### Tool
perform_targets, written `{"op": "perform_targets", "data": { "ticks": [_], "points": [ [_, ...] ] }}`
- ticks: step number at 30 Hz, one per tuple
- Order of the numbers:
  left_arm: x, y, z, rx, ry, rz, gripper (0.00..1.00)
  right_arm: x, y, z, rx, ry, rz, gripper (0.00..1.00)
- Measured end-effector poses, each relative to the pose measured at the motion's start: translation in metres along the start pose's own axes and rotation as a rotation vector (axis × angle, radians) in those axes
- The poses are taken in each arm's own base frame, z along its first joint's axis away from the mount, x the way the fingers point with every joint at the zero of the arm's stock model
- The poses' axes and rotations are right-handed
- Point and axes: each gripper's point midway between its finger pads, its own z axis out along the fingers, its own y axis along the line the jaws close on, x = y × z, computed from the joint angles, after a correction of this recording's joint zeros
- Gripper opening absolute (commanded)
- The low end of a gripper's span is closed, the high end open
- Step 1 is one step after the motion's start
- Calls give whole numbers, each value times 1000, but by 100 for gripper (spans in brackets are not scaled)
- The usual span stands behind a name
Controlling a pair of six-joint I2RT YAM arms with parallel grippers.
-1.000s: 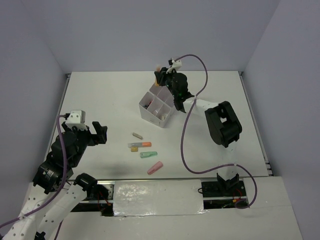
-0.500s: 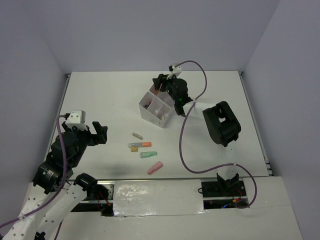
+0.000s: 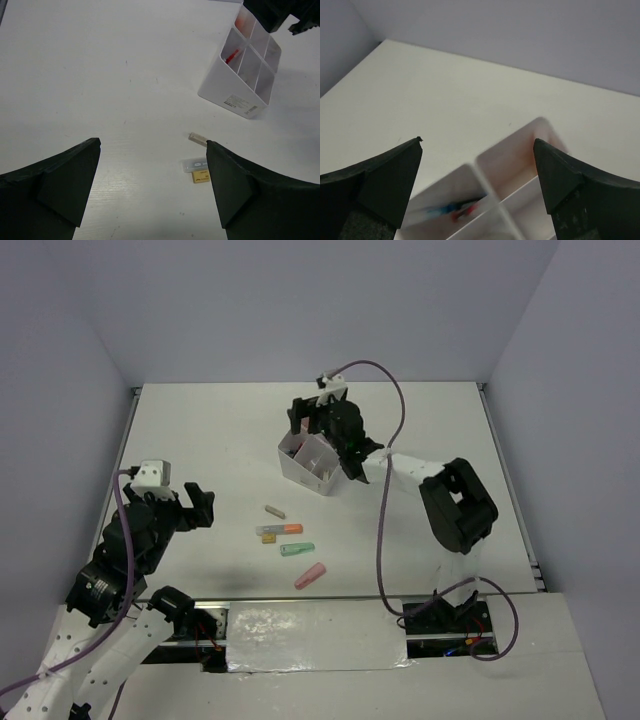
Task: Sort the stationery into containers
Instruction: Place the pen in the storage box, then pick up the pen from the center of the board.
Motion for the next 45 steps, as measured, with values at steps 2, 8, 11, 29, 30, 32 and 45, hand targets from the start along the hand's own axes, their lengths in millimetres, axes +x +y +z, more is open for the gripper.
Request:
{"op": "perform_targets", "data": {
  "ticks": [2, 8, 11, 29, 30, 32, 45],
  "points": [
    [1, 4, 2, -27, 3, -1, 99, -10, 34, -17, -15, 51, -38, 99],
    [15, 37, 11, -236, 66, -10, 99, -24, 134, -99, -310, 235, -194, 95],
    [18, 53, 8, -319, 75, -24, 99, 0, 138, -136, -438, 342, -287, 91],
    [7, 42, 3, -234, 26, -42, 99, 183, 142, -199, -692, 938, -534, 62],
    [7, 41, 4, -228, 26, -42, 99, 187, 141, -198, -690, 946, -541, 61],
    [7, 39, 4, -218, 27, -43, 99, 190, 139, -194, -678, 956, -552, 57],
    [4, 33, 3, -178, 17, -33, 99, 206, 137, -190, -654, 978, -602, 51]
  ]
}}
